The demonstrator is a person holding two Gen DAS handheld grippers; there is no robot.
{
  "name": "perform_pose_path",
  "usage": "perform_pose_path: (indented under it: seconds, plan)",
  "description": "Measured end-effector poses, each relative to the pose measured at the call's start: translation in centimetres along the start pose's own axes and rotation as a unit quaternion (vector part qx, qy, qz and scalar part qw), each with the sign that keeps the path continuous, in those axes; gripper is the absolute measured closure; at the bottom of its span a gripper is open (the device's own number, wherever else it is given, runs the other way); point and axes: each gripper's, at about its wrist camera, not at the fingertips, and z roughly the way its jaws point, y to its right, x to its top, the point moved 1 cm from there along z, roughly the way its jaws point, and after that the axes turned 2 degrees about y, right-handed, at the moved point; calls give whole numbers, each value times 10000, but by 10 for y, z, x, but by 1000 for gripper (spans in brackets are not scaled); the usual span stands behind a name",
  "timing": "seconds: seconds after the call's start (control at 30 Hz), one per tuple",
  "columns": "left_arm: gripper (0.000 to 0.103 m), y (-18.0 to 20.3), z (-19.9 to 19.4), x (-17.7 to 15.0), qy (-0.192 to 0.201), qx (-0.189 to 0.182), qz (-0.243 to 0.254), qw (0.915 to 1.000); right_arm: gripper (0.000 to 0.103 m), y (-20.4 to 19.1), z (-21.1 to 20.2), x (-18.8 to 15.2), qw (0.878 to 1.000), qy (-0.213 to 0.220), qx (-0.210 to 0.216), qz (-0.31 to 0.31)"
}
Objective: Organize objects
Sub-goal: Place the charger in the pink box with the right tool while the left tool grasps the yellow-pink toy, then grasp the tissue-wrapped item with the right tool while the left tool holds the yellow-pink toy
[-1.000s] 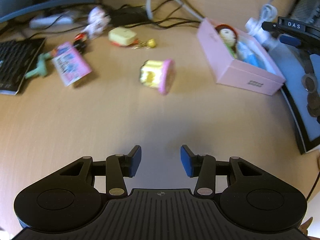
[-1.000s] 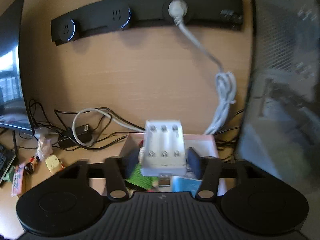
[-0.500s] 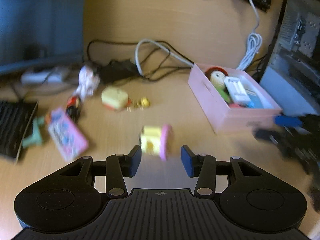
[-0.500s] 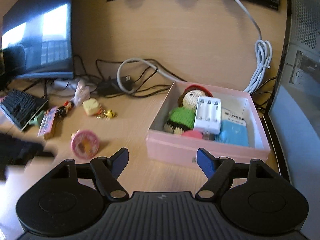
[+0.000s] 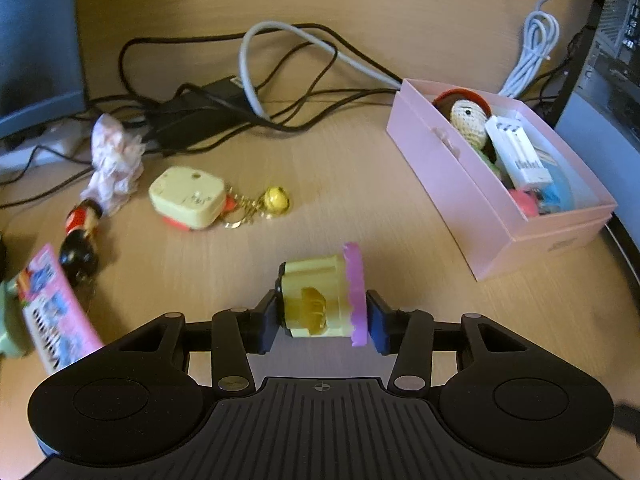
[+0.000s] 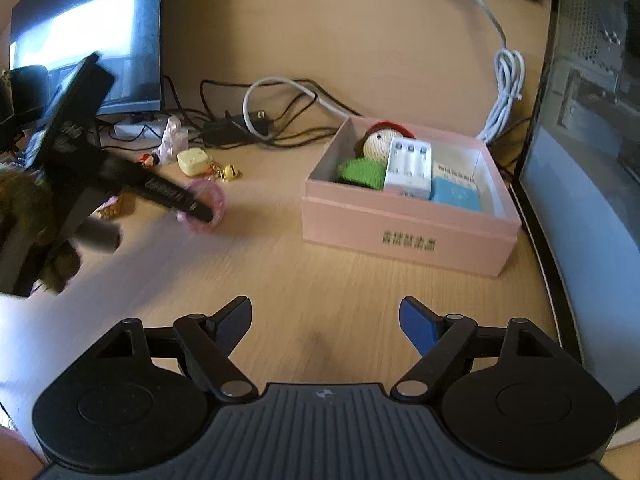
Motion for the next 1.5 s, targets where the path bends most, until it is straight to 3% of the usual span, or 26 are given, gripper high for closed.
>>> perform_pose_path:
  seconds: [0.2,0.47,0.73,0.83,0.9,0.97,1.03,1.07,1.13,1.3,1.5]
  plan:
    - [56,-6,-6,-5,104,-325,-591,9977,21,-7,4,-1,9999,-63,-4,-130]
    - [56,-46,-92,-61,386,-222,-1164,9922,21,-33,49,32,9987,-45,274,-429]
    - [56,-131,-164,-114,492,357,-1996,9780,21,-142,145,114,9903,265,1161,-709]
    - [56,-156,-173,-126,452,431,-2214,9732,21,-188,188,144,9906,361,1075,-769]
    - [56,-167,-176,-132,418,461,-2272,9719,21,-215,219,158,9916,472,797,-902]
    - [56,-174,-179,-136,403,429,-2281,9719,30,-231,245,167,9930,421,606,-923]
    - [56,-182,-181,-140,376,438,-2243,9728,59,-242,266,172,9932,190,671,-929]
    - [56,-185,-181,-143,346,445,-2246,9728,62,-246,272,173,9930,83,706,-938]
    - [56,-192,-182,-147,292,431,-2262,9727,73,-250,275,170,9917,14,863,-956]
    - [56,-194,-178,-142,316,239,-2129,9763,79,-247,244,144,9879,-116,1126,-1057]
    - [56,-161,-164,-124,326,-286,-1586,9864,83,-203,168,118,9917,230,836,-947]
